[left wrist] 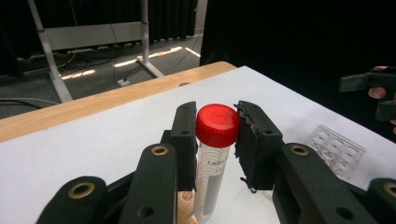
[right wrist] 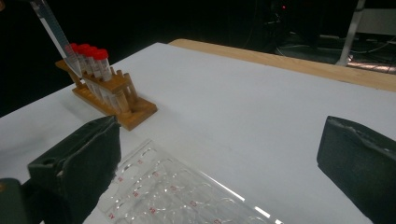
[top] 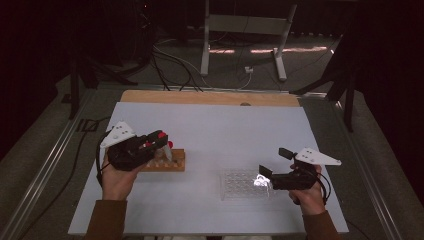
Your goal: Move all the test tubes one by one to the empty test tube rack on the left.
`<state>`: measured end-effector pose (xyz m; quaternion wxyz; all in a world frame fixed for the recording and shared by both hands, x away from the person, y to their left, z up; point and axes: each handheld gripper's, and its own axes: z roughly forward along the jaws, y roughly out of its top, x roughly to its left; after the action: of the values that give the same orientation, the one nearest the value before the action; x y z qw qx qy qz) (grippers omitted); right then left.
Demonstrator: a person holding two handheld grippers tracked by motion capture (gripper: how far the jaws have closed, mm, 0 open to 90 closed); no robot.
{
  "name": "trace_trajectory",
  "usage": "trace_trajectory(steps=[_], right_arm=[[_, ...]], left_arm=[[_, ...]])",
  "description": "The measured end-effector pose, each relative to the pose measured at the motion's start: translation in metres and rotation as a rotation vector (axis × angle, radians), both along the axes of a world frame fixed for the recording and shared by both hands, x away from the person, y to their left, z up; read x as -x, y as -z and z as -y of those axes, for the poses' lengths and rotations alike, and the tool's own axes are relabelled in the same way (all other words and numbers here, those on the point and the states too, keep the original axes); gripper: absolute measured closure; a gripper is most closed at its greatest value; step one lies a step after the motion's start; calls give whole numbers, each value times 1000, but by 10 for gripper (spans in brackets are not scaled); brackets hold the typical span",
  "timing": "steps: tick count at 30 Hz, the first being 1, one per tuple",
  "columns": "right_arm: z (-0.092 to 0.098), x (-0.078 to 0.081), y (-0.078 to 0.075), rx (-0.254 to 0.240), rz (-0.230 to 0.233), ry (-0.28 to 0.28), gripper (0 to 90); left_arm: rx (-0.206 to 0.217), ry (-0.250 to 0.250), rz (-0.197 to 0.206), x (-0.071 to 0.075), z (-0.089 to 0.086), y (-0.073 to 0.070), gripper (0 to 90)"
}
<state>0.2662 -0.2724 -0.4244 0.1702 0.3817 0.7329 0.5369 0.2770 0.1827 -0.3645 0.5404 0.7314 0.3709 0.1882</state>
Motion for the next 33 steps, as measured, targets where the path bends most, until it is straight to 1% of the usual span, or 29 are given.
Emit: trace_trajectory(steps=[3,7,10,12,15,23,33], right_arm=[[0,0,0,7,2,2,0],[-1,1,0,4,4,1,0],[0,1,0,4,4,3,0],[0,1,0,3,4,4,0],[-1,1,0,5,4,0,0],[0,2,-1,-5,6,0,0],[-2,2,-1,-1,8,-4,0]], left_arm=[[-22,-18,3,1,-2,0,705],[-34,-38,12,2,-6,-1,705],[-52,-69,19,3,-10,-2,706],[-56,-80,22,4,-13,-2,705],[-50,-94,21,5,-18,-2,705],[-57,-119,21,6,-30,1,706],[-66,-149,17,6,-40,2,707]])
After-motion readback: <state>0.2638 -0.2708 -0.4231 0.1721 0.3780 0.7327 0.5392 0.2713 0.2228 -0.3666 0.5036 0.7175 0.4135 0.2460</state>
